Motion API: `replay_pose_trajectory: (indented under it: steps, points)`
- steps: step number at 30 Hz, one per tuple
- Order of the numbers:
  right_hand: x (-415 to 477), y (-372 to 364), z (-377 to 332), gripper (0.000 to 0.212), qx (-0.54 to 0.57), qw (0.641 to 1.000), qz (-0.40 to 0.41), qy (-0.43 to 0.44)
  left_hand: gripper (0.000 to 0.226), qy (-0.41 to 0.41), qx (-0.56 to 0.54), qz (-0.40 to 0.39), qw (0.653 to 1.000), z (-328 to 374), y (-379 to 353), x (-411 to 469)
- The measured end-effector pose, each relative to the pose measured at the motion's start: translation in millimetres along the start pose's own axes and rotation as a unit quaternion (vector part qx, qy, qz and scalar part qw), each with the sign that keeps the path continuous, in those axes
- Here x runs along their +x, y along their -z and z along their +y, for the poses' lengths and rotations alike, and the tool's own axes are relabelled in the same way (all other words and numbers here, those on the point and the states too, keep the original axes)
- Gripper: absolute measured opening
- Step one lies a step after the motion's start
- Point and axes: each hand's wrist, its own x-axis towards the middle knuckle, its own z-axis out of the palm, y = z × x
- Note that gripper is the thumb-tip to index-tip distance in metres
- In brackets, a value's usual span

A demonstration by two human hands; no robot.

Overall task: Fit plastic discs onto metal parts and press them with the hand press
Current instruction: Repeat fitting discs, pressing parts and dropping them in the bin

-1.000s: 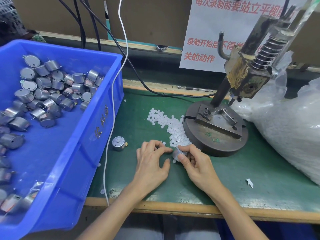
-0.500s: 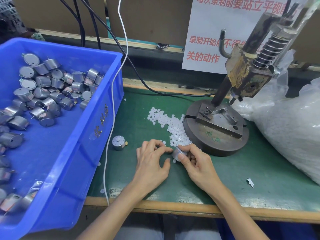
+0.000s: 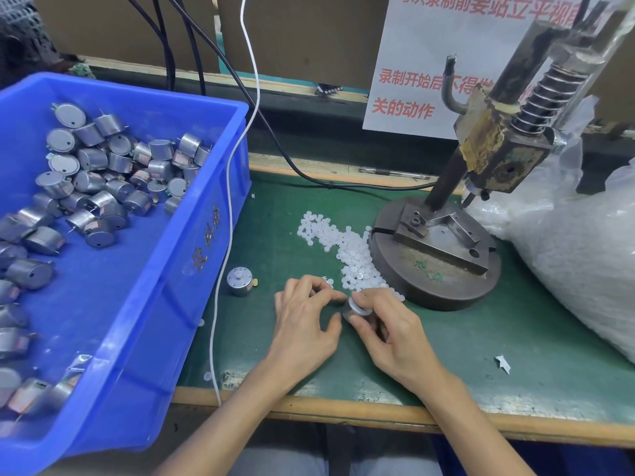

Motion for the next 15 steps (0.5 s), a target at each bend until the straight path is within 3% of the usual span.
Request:
replay_pose_trajectory:
  steps: [7, 15]
  points:
    - [-0.9, -1.5, 3.6, 0.015, -0.028, 0.998, -0.011, 0.050, 0.023, 0.000, 0.003, -0.001, 1.000, -2.4, -2.3, 0.9]
    - [-1.7, 0.4, -0.5, 0.017, -0.054, 0.997, -0.039, 0.050, 0.028, -0.001, -0.001, 0.008, 1.000, -0.1, -0.3, -0.5]
